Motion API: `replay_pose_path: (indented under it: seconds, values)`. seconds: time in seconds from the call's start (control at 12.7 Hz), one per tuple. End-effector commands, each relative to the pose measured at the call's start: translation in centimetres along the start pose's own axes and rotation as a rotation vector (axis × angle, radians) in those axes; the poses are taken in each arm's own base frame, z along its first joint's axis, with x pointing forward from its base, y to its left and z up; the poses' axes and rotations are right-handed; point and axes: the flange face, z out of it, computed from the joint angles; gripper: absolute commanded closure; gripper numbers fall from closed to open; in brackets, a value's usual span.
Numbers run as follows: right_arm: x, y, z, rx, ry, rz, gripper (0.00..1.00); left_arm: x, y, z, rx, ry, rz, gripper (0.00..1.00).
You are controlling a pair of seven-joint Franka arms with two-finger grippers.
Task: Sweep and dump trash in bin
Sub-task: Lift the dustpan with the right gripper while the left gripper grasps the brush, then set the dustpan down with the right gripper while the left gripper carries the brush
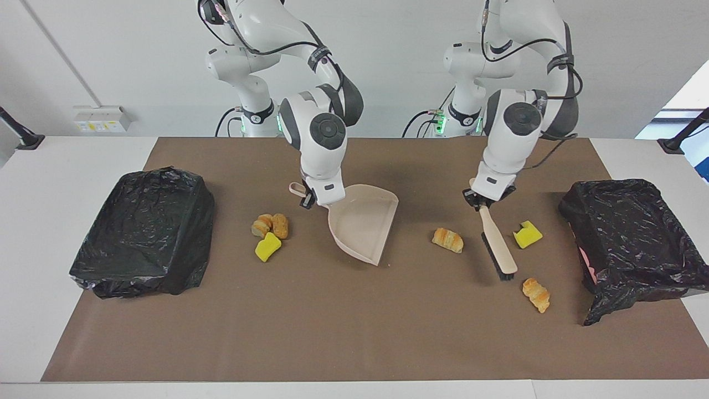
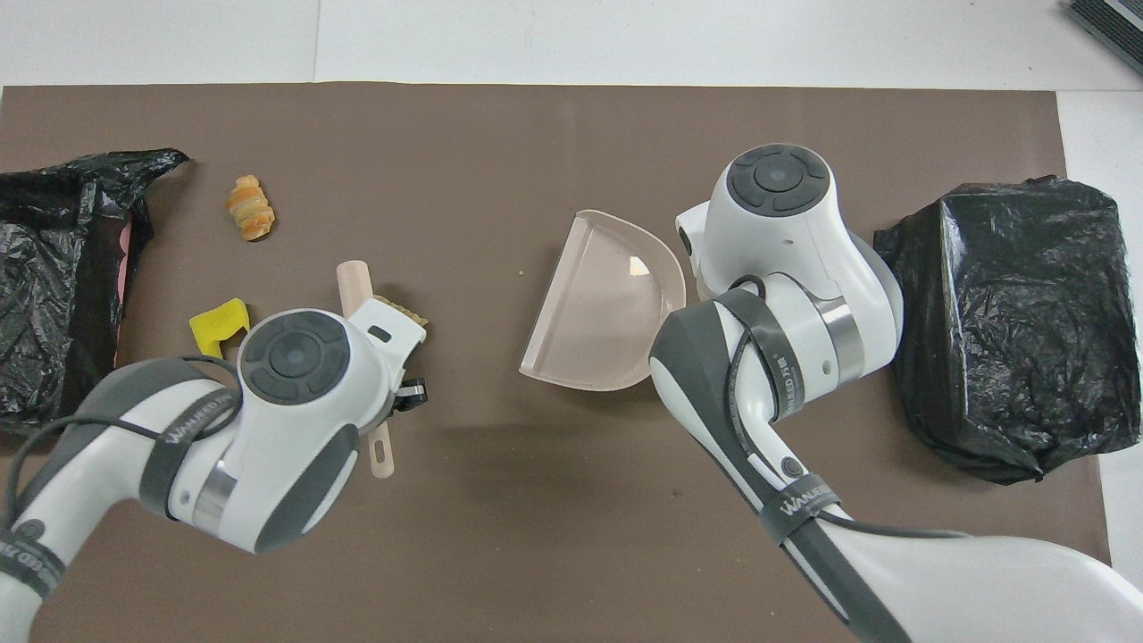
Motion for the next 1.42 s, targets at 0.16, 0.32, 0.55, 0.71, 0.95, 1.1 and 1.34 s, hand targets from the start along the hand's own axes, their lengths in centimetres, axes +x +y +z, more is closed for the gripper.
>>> replay_pose_path:
  seconds: [0.16, 0.32, 0.55, 0.71, 0.95, 1.1, 1.34]
  values:
    - [1.5, -2.0, 0.9, -0.022, -0.024, -0.088, 1.0, 6.2, -6.0, -0.5, 0.046, 0.099, 0.108, 1.0]
    - [2.8, -3.0, 1.2, -0.032, -0.017, -0.1, 1.0, 7.4, -9.4, 0.0, 0.046, 0.094, 0.15, 1.0]
    - [3.3, -3.4, 1.7, -0.021, -0.009, -0.046, 1.0, 9.7, -9.7, 1.5, 0.032, 0.081, 0.172, 1.0]
    - [3.7, -4.0, 2.5, -0.024, -0.013, -0.02, 1.0, 10.3, -11.9, 2.9, 0.03, 0.078, 0.18, 1.0]
    - [3.6, -4.0, 3.0, -0.026, -0.015, -0.018, 1.0, 10.5, -13.6, 3.8, 0.031, 0.067, 0.225, 1.0]
    - [3.4, -4.2, 3.8, -0.029, -0.011, -0.001, 1.0, 10.1, -13.4, 4.0, 0.027, 0.049, 0.248, 1.0]
    - [3.8, -5.1, 4.6, -0.042, -0.025, 0.01, 1.0, 9.0, -11.9, 4.6, 0.02, -0.001, 0.274, 1.0]
